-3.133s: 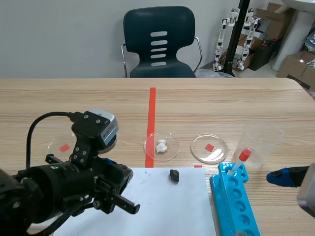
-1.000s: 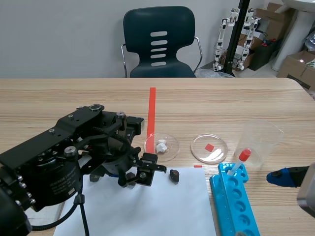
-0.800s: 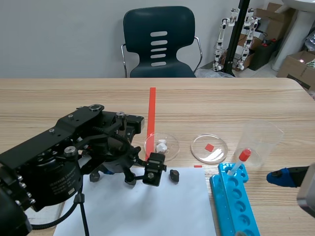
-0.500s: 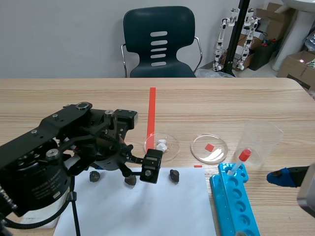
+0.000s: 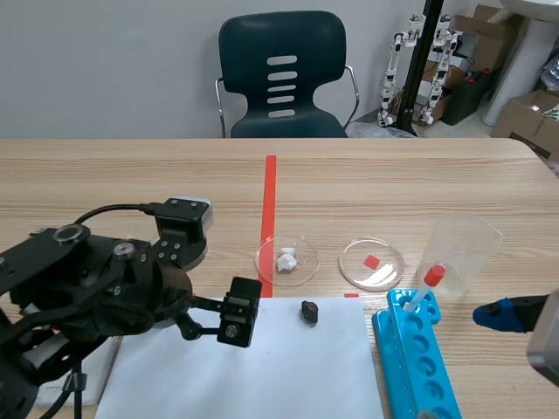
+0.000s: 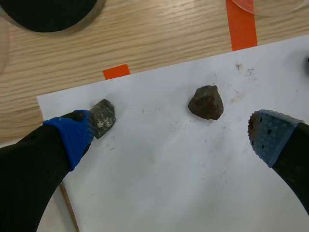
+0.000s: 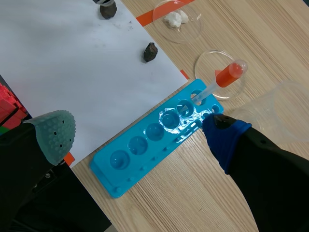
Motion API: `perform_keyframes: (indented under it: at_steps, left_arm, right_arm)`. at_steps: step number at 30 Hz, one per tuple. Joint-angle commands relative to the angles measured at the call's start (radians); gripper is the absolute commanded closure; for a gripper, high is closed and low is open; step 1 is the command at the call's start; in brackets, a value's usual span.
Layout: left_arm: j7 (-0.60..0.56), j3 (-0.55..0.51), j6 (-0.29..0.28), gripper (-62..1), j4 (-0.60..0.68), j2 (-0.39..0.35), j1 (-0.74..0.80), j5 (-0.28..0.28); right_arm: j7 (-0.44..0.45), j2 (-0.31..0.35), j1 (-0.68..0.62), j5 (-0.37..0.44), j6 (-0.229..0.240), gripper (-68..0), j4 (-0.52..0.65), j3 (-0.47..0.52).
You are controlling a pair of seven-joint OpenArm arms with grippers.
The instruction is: Put the middle mineral back
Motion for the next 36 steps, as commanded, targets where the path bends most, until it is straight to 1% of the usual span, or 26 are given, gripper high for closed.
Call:
perform_keyframes:
  at_steps: [1,7,13,36]
  left_arm:
    - [-0.031,-0.011,0.0,-62.3,0.037,-0.006,0.016,-0.002]
    - [-0.141,-0.042,-0.003,-62.3,0.12,-0.05,0.113,-0.002]
    - [-0.214,-0.053,-0.003,-62.3,0.172,-0.066,0.181,-0.002]
    - [-0.219,-0.052,-0.003,-62.3,0.174,-0.066,0.183,-0.002]
  right_arm:
    - [0.008,0.011,0.006,0.008,-0.001,-54.7,0.016,0.002]
    - [0.008,0.011,0.006,0.008,-0.001,-54.7,0.016,0.002]
    - [0.008,0.011,0.006,0.008,-0.001,-54.7,0.016,0.002]
    - [0.008,0.011,0.006,0.008,-0.001,-54.7,0.016,0.002]
